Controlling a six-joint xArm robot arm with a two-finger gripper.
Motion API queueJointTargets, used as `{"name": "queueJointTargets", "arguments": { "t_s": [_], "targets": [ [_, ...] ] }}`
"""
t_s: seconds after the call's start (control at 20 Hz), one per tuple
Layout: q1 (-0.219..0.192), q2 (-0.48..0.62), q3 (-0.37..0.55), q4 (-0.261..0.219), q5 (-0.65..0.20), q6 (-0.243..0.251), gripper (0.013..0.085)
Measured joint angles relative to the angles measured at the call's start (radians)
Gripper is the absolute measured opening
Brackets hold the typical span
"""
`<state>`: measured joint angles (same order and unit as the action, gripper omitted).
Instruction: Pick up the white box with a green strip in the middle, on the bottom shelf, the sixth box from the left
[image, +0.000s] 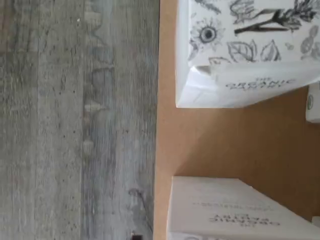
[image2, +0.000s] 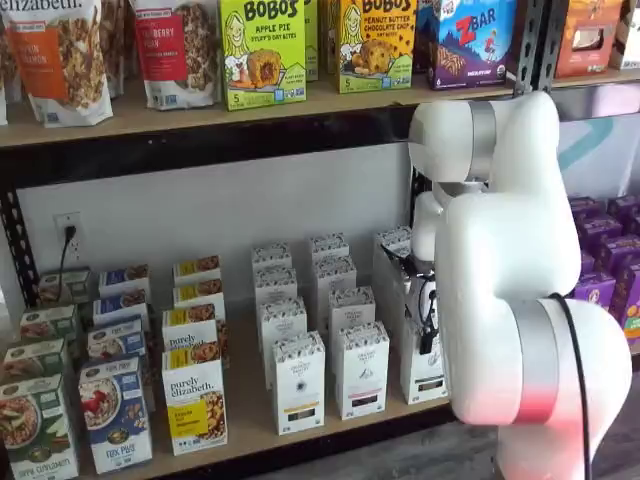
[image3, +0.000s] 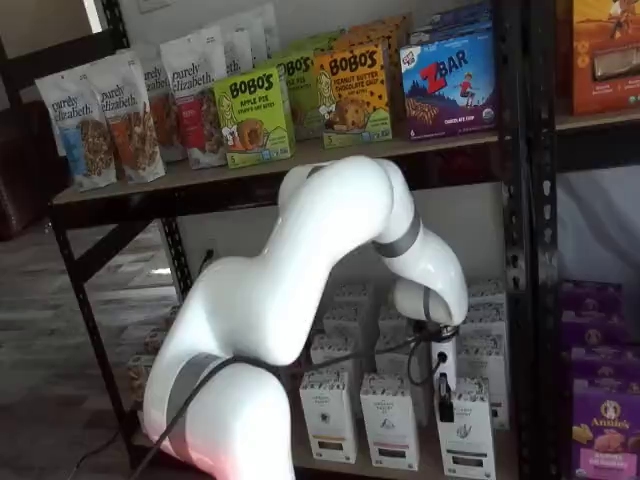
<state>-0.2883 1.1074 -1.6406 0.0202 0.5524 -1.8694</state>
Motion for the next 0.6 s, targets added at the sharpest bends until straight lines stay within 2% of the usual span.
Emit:
{"name": "queueJointTargets", "arguments": {
  "t_s": [0.05, 0.1, 0.2, 0.3, 0.45, 0.6],
  "targets": [
    [0.001, 0.002, -0.002, -0.006, 0.003, 0.006, 0.0770],
    [0.001, 0.002, -0.001, -0.006, 0.002, 0.007, 0.0770],
    [0.002, 0.001, 0.005, -0.006, -0.006, 0.007, 0.0690],
    [0.002, -0.006, 0.028, 0.009, -0.040, -0.007, 0.0690],
    [-0.002, -0.017, 0.045, 0.007, -0.045, -0.009, 0.0690],
    [-0.005, -0.030, 0.064, 0.001, -0.049, -0.006, 0.0610]
  ]
}}
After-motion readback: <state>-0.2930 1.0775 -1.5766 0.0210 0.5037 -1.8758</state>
